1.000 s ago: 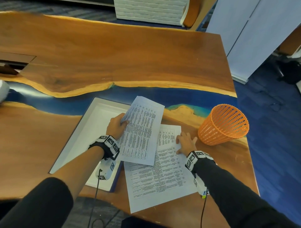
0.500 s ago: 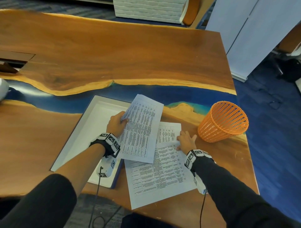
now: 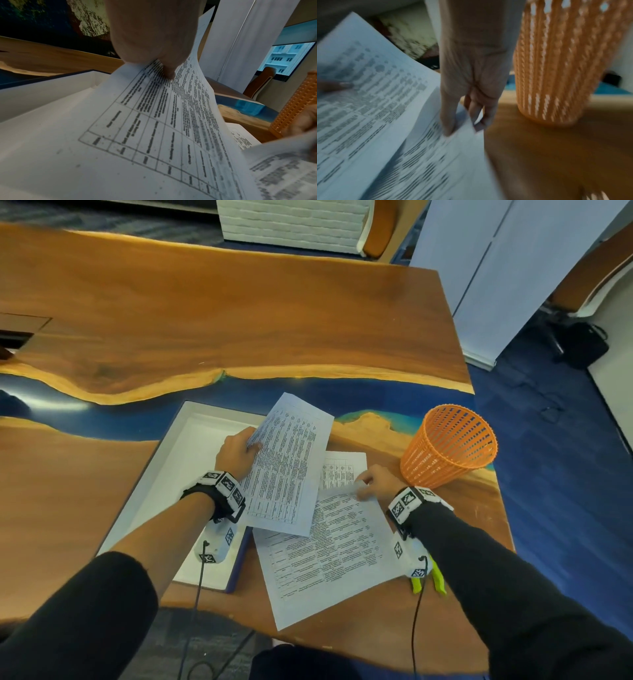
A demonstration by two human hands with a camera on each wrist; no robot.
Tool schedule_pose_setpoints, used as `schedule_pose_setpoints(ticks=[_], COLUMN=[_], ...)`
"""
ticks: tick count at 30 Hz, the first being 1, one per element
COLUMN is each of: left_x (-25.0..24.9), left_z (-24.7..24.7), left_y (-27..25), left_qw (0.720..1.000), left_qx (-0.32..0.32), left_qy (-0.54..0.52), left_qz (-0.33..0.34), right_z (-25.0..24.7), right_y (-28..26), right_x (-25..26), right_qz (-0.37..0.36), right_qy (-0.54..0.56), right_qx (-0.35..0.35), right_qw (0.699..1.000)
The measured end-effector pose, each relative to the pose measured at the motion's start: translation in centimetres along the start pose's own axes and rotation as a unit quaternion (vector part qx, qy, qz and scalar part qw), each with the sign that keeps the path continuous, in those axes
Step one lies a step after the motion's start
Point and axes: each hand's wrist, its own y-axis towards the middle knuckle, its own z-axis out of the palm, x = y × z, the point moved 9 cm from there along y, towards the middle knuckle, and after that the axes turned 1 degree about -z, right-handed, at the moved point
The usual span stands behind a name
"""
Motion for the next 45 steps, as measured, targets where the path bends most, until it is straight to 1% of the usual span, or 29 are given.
schedule_pose_setpoints(ticks=[3,6,8,10,12,14,16,18,20,23,24,25,29,31,32,33,34,35,37,39,41,42,45], left_x=[-0.5,-0.8,-0.6,-0.4,-0.5,-1.1,-1.7,-2.6,-3.5,-4.2,-4.3,-4.2,-3.6,-3.5,-3.5,-3.7,-4.2,-4.6,-5.8,-6.1,-5.6,-5.1,-3.6], left_z=[-0.4,-0.9,-1.3,-1.3,-1.0,-0.6,-0.1,0.5,0.9,1.2,1.2,1.3,1.8,1.9,2.0,2.1,2.0,1.9,1.4,1.5,1.4,1.2,0.8], left_y=[0.1,0.1,0.0,0.0,0.0,-0.3,-0.5,-0.9,-1.3,-1.7,-1.8,-1.8,-1.5,-1.5,-1.7,-1.6,-1.8,-1.7,-1.6,-1.4,-1.2,-1.2,-0.8], left_qw=[1.0,0.999,0.999,0.999,0.999,0.998,0.995,0.989,0.983,0.975,0.974,0.972,0.963,0.955,0.942,0.921,0.905,0.899,0.922,0.935,0.936,0.935,0.93], left_qx=[-0.003,-0.014,-0.022,-0.021,-0.013,-0.002,0.008,0.033,0.055,0.077,0.078,0.08,0.083,0.071,0.07,0.068,0.064,0.055,0.047,0.049,0.036,0.027,0.01], left_qy=[0.017,0.033,0.029,0.01,-0.025,-0.058,-0.098,-0.142,-0.173,-0.207,-0.212,-0.221,-0.254,-0.282,-0.316,-0.37,-0.408,-0.425,-0.382,-0.351,-0.351,-0.354,-0.366], left_qz=[-0.002,-0.016,-0.022,-0.032,-0.034,-0.025,-0.019,-0.014,-0.003,-0.01,-0.015,-0.015,-0.033,-0.065,-0.086,-0.099,-0.101,-0.09,-0.035,0.009,0.009,-0.002,-0.038], right_z=[-0.6,-2.9,-4.6,-6.3,-8.0,-9.1,-9.7,-9.7,-9.9,-9.7,-9.6,-9.6,-10.2,-10.7,-11.0,-11.2,-11.4,-11.7,-12.2,-12.6,-13.0,-13.1,-13.8], right_y=[-0.3,-0.5,-0.8,-1.1,-1.0,-0.6,0.3,1.1,1.6,1.7,2.0,1.8,2.1,2.0,2.1,2.0,2.0,1.9,1.4,0.7,0.1,0.3,0.9], right_x=[1.4,2.7,4.3,7.2,10.8,13.9,16.0,17.5,18.5,20.1,20.3,20.4,20.1,20.4,20.4,20.5,20.5,20.4,20.6,20.6,20.1,19.3,15.3], right_qz=[-0.012,-0.008,-0.021,-0.055,-0.108,-0.157,-0.184,-0.191,-0.184,-0.185,-0.186,-0.17,-0.136,-0.143,-0.149,-0.149,-0.147,-0.141,-0.143,-0.157,-0.149,-0.135,-0.099], right_qy=[-0.099,-0.192,-0.218,-0.203,-0.156,-0.113,-0.083,-0.077,-0.063,-0.114,-0.126,-0.121,-0.068,-0.057,-0.055,-0.055,-0.062,-0.069,-0.059,-0.029,-0.018,-0.022,-0.034], right_qx=[0.116,0.156,0.168,0.144,0.097,0.044,-0.003,-0.051,-0.101,-0.137,-0.139,-0.143,-0.173,-0.2,-0.206,-0.212,-0.223,-0.234,-0.264,-0.281,-0.274,-0.262,-0.218], right_qw=[0.988,0.969,0.961,0.967,0.977,0.98,0.979,0.977,0.976,0.966,0.965,0.967,0.973,0.968,0.965,0.964,0.962,0.959,0.952,0.946,0.95,0.955,0.97])
